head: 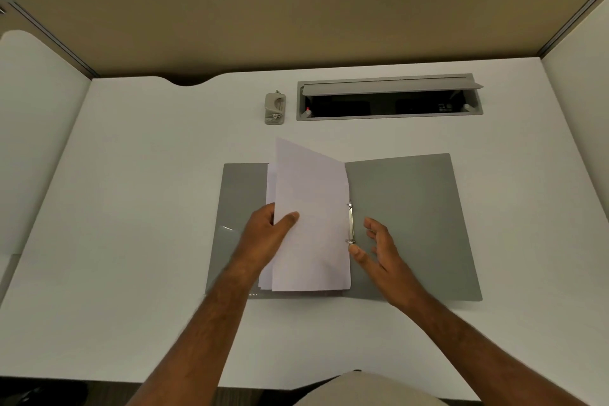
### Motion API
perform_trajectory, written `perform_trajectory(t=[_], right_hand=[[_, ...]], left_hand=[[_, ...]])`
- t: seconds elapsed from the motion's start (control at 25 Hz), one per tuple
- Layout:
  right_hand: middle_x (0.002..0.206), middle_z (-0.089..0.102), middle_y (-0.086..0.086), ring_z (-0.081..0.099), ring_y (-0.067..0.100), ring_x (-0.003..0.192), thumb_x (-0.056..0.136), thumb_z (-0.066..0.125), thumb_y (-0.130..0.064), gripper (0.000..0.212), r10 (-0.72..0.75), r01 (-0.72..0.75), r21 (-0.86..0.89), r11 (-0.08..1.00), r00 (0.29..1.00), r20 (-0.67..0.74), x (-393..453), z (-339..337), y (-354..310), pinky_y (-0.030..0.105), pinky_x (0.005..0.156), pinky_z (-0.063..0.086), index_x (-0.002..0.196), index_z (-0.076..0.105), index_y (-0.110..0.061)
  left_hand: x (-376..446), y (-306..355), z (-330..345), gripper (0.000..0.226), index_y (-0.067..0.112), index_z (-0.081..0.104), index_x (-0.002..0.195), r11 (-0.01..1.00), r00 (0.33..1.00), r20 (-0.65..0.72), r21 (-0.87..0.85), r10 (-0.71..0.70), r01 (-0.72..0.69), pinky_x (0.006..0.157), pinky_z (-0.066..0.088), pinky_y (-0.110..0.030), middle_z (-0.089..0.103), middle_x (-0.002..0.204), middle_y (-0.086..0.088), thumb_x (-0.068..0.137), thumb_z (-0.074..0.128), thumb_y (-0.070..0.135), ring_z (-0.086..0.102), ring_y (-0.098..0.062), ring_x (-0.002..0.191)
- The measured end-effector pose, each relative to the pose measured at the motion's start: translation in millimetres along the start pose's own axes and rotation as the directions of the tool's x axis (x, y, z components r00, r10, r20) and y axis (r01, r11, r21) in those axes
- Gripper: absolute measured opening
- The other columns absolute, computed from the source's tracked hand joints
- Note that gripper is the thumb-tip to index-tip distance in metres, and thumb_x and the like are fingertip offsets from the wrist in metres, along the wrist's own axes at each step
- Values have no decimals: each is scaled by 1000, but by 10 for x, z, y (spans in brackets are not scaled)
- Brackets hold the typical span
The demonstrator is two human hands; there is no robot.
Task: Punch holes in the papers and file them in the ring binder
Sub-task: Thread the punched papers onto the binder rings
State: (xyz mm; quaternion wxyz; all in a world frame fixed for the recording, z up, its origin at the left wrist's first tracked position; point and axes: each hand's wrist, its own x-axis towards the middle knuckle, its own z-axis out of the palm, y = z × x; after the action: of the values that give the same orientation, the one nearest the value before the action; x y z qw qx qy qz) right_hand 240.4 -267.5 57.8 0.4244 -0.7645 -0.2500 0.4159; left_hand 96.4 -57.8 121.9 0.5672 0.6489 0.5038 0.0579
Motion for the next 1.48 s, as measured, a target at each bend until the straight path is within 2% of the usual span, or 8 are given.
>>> perform_trajectory(t=[0.24, 0.48, 0.6, 0.76, 0.96, 1.16, 1.28, 1.48], right_hand=[[161, 31, -10, 29, 5, 145, 83, 51, -77, 93, -36, 56, -195, 979, 994, 105, 108, 47, -94, 31, 120, 26, 156, 23, -28], [167, 19, -7, 18, 10, 152, 87, 53, -73, 96, -47, 116, -422, 899, 984, 170, 287, 77, -24, 32, 124, 19, 160, 15, -23], [167, 17, -4, 16, 12, 153, 91, 52, -67, 91, -46, 119, -446, 887, 984, 172, 333, 100, 5, 29, 123, 16, 160, 15, -21], [166, 23, 0, 23, 13, 151, 97, 55, -53, 80, -71, 137, -462, 876, 985, 156, 342, 99, 6, 21, 117, 15, 159, 19, -16], [165, 26, 0, 32, 13, 147, 97, 56, -52, 81, -62, 131, -462, 877, 985, 162, 361, 71, 11, 20, 115, 19, 159, 18, -15], [165, 25, -2, 36, 11, 145, 98, 55, -51, 81, -52, 125, -458, 880, 984, 169, 357, 62, -5, 17, 111, 20, 159, 16, -17], [163, 29, -1, 44, 10, 138, 99, 57, -45, 77, -58, 125, -450, 884, 985, 160, 352, 66, -24, 13, 105, 21, 159, 20, -14], [156, 38, -1, 45, 5, 132, 101, 56, -37, 63, -80, 125, -348, 929, 987, 139, 404, 40, 78, 26, 114, 35, 154, 26, -19]], left_hand=[[182, -317, -116, 25, 21, 65, 115, 986, 992, -63, 119, -108, 115, 75, 51, -28, 68, 106, 3, 97, 66, 39, 67, -18, 94], [364, -680, -79, 64, 15, 52, 133, 958, 968, -182, 197, -173, 208, 95, 54, -38, 59, 132, -7, 84, 80, 45, 61, -27, 116], [376, -716, -8, 81, 12, 43, 145, 945, 965, -178, 231, -193, 231, 106, 50, -45, 49, 145, -9, 82, 82, 46, 54, -30, 129], [372, -701, 143, 83, 13, 43, 143, 927, 966, -187, 299, -176, 227, 106, 50, -48, 46, 144, -9, 80, 81, 52, 53, -32, 130], [384, -628, 278, 84, 13, 46, 138, 907, 971, -189, 364, -149, 211, 102, 52, -51, 48, 138, -9, 75, 81, 57, 55, -32, 125], [395, -541, 411, 91, 20, 51, 126, 954, 974, -114, 210, -194, 215, 93, 59, -45, 58, 124, 0, 58, 81, 72, 64, -22, 106], [367, -441, 521, 75, 18, 52, 131, 975, 974, -52, 13, -222, 223, 92, 59, -40, 63, 120, 1, 73, 87, 50, 67, -20, 104], [328, -328, 615, 38, 16, 67, 118, 969, 978, -8, -137, -209, 206, 80, 61, -33, 74, 113, -2, 86, 80, 31, 73, -18, 93]])
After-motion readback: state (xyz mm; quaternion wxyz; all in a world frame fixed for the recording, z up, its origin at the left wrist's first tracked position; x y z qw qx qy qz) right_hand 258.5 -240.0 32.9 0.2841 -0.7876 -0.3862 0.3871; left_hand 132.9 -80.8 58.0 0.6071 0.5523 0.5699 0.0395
